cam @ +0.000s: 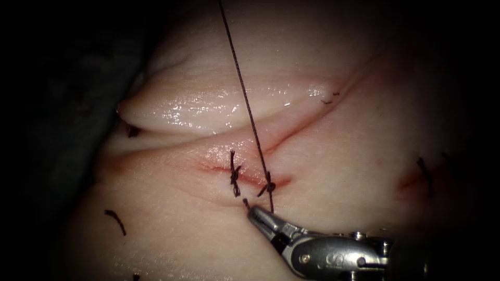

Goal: Wound Closure

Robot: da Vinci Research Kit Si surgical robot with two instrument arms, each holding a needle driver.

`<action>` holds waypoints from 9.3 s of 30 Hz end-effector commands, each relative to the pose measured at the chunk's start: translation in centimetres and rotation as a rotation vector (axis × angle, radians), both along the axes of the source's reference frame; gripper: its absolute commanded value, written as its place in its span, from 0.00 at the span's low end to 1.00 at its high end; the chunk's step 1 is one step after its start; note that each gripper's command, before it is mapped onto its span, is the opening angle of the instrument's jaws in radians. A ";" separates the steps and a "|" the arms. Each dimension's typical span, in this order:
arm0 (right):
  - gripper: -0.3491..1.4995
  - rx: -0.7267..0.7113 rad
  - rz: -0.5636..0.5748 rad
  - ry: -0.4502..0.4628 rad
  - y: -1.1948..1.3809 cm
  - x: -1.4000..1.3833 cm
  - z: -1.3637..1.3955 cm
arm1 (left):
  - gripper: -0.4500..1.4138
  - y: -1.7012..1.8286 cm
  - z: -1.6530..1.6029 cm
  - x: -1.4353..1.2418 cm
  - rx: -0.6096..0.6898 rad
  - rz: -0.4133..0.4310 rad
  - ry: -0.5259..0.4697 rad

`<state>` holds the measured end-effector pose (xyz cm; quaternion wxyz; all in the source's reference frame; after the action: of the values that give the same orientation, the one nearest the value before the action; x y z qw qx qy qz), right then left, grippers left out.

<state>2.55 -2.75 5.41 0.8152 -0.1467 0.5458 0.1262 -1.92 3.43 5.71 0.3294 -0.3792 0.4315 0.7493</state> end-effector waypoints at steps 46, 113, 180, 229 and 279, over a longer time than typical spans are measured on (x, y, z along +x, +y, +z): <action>0.00 -0.017 -0.148 -0.115 -0.70 -0.07 0.58 | 0.00 0.30 -0.04 0.17 0.061 -0.019 -0.123; 0.24 0.442 0.121 0.334 -0.31 -0.21 -0.36 | 0.00 -2.45 -1.51 -0.63 0.085 0.269 -0.382; 0.00 0.623 -0.241 0.459 1.74 2.17 0.16 | 0.00 -5.10 -1.95 -0.72 0.321 1.309 -0.598; 0.00 0.486 -0.749 0.818 1.80 0.37 -0.73 | 0.00 -3.77 0.12 -0.54 0.486 0.906 -0.683; 0.00 0.485 -1.179 -0.036 1.25 0.12 -0.07 | 0.00 -3.53 0.18 -0.26 0.516 0.832 -0.575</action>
<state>2.60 -1.49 5.30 0.7676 0.3655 0.4755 -0.2259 -2.12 -0.08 5.83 0.1927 -0.6130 -0.0575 0.7641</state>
